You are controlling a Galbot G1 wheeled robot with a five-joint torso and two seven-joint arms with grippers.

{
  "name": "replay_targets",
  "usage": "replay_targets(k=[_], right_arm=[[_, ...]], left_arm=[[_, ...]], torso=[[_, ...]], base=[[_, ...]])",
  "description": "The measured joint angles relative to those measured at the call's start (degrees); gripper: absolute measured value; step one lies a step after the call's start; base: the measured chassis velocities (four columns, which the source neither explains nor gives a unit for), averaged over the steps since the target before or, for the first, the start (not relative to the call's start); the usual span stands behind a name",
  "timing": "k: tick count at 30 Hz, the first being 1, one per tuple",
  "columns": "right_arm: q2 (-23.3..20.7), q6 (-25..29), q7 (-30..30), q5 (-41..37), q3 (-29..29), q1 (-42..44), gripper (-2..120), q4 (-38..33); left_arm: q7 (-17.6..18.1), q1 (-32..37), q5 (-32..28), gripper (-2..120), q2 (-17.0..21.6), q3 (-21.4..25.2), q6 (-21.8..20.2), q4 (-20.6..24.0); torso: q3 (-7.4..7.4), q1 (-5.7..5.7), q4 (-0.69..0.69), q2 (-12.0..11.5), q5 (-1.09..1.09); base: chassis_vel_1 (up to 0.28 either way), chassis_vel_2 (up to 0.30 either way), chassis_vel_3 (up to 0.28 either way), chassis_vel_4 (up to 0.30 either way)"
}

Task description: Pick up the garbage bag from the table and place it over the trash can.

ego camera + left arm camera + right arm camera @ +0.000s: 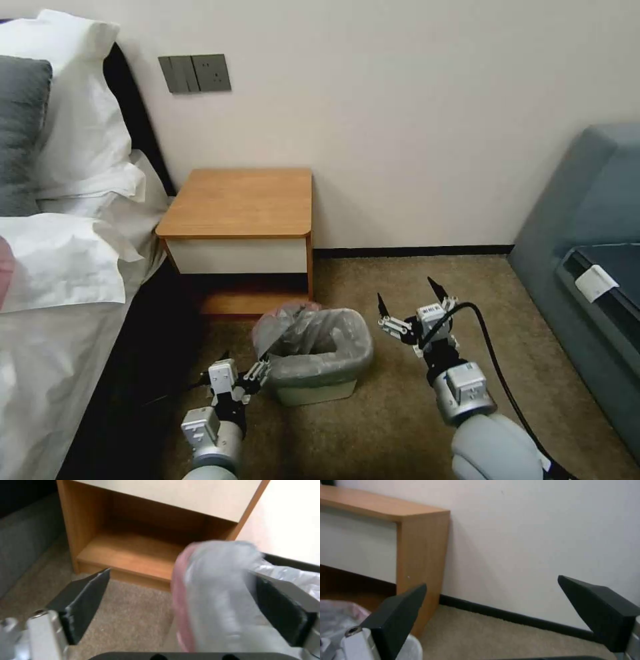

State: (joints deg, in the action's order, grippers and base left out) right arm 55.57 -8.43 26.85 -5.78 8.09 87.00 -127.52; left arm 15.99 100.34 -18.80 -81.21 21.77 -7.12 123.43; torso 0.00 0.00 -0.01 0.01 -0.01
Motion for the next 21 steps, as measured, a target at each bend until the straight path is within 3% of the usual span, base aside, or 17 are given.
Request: replay_targets(k=[11,14,15,17,18,21], right_arm=[[2.35,1.89,-0.31,0.9,1.49,1.42,100,1.5],[3.49,6.07,-2.15,0.94,3.46,3.48,100,1.86],[3.49,6.07,-2.15,0.94,3.46,3.48,100,1.86],[5.16,11.76,-6.04,0.73,6.87,7.86,100,3.06],[5.16,11.76,-6.04,0.73,6.87,7.86,100,3.06],[9.09,20.49,-13.24,-0.61,12.82,14.46,100,5.99]], left_arm=[[-2.23,0.46,-2.41,100,1.96,-0.13,-0.97,-0.73],[-3.2,1.35,0.35,100,1.62,1.01,4.17,-0.5],[-3.2,1.35,0.35,100,1.62,1.01,4.17,-0.5],[-4.36,3.16,2.9,100,1.21,3.63,7.95,1.4],[-4.36,3.16,2.9,100,1.21,3.63,7.95,1.4],[-5.28,6.08,6.7,100,0.92,7.19,14.66,3.48]], torso=[[0.0,0.0,0.01,-0.01,0.0],[0.0,0.0,0.02,-0.01,0.0],[0.0,0.0,0.02,-0.01,0.0],[0.0,0.0,0.01,-0.01,0.01],[0.0,0.0,0.01,-0.01,0.01],[0.0,0.0,0.0,-0.01,0.01]], base=[[0.0,0.0,0.0,0.0],[0.0,0.0,0.0,0.0],[0.0,0.0,0.0,0.0],[0.0,0.0,0.0,0.0],[0.0,0.0,0.0,0.0],[0.0,0.0,0.0,0.0]])
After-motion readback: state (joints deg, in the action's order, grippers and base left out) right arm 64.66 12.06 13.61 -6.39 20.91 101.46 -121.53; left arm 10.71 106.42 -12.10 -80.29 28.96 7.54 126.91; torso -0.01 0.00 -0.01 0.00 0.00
